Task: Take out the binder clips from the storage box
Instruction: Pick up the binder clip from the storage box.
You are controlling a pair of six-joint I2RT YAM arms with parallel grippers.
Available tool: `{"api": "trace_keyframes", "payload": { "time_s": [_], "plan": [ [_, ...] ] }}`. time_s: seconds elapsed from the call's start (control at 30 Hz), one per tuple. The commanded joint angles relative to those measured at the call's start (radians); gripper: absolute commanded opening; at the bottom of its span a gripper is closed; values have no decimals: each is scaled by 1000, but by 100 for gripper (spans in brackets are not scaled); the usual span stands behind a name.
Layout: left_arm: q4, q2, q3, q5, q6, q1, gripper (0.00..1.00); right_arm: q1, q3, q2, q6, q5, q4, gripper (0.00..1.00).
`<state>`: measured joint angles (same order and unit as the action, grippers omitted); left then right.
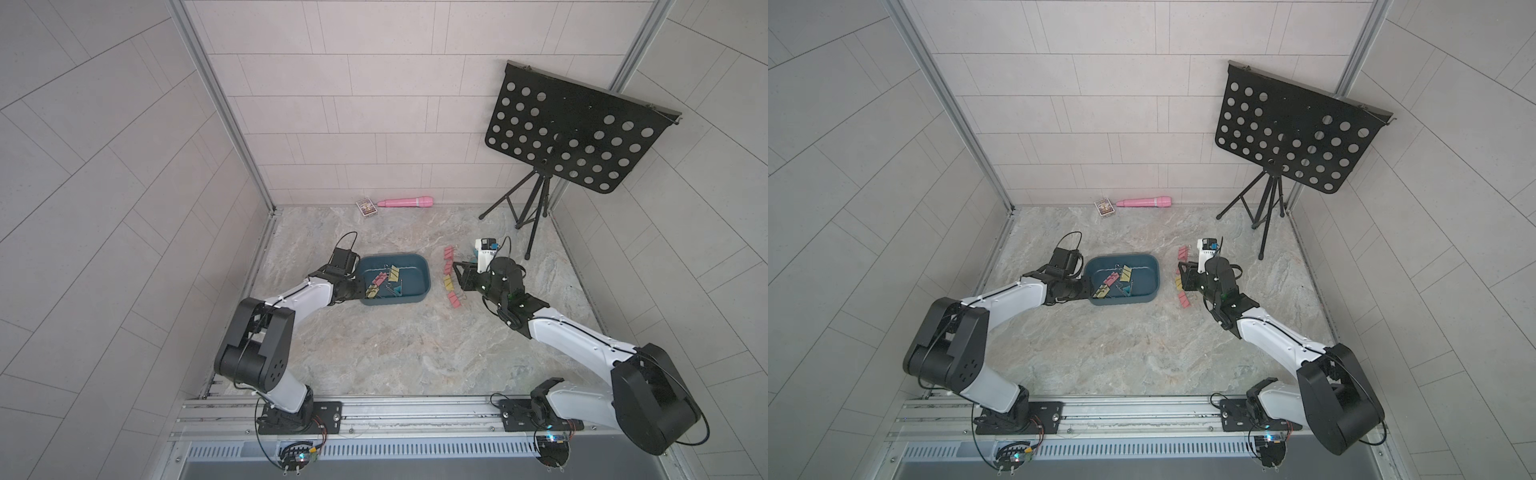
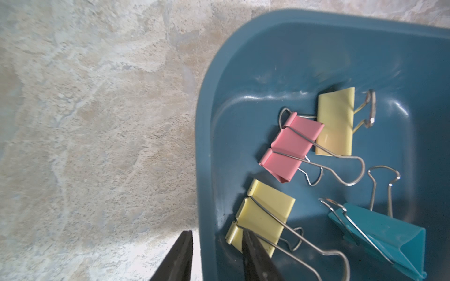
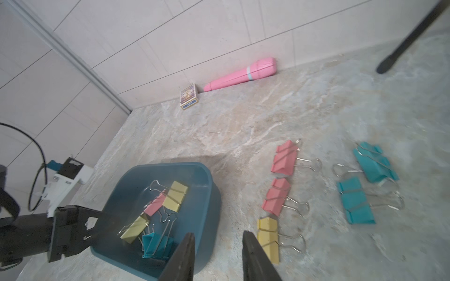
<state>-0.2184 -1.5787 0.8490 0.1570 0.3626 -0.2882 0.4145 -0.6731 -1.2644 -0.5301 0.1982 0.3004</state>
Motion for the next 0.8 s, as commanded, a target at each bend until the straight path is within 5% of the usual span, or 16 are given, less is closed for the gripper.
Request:
{"api": "trace_keyframes", "payload": {
  "time_s": [0.0,0.27,0.77],
  "plan": [
    [-17,30,-5,-2,-2,6,42,12,-104,-80,90,183,-124,34],
    [-16,37,-8,-1,1,6,42,80,-348,-344,174,378,-232,33],
    [-12,34,-10,7,4,5,41,190,-698,-668,238,314,-426,33]
  ]
}}
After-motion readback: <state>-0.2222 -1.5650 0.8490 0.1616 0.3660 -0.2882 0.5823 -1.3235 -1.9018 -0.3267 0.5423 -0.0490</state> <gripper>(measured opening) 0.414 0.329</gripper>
